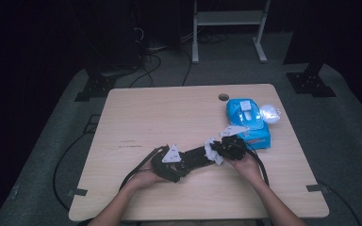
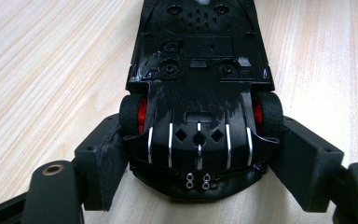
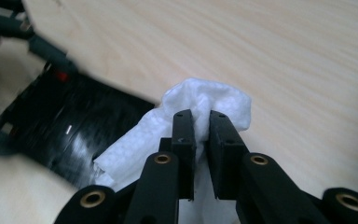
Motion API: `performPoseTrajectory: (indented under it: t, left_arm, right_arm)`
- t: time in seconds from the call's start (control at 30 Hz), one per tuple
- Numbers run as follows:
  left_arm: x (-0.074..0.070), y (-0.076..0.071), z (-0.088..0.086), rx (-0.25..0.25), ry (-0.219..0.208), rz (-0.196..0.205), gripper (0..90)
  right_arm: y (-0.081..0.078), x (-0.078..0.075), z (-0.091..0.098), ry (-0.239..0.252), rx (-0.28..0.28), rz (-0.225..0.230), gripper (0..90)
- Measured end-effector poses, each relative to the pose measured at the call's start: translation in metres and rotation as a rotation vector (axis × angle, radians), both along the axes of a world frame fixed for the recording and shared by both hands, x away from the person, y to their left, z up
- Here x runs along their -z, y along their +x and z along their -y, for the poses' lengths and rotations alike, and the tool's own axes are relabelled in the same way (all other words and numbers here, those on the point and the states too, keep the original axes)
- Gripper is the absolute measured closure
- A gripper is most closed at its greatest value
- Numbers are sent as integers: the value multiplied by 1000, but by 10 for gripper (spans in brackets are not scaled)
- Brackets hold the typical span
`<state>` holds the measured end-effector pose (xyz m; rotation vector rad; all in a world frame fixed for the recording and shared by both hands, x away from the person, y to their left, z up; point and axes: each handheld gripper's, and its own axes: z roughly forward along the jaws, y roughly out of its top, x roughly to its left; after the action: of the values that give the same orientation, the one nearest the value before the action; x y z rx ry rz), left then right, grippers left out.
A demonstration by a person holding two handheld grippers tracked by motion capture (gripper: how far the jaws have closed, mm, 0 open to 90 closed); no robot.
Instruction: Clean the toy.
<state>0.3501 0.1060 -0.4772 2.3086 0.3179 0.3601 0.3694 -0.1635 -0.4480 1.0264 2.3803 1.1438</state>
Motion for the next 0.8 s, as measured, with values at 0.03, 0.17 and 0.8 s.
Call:
performPoseTrajectory:
  t: [0.03,0.17,0.8]
  left_arm:
    - [0,0,0,-2,-1,0,241]
    - [0,-1,1,-5,3,-1,242]
    - [-1,0,2,-3,2,0,241]
  right_arm:
    - [-5,0,3,-8,-8,-1,810]
    - [-21,1,9,-32,-32,-2,810]
    - [-27,2,8,-25,-48,-6,810]
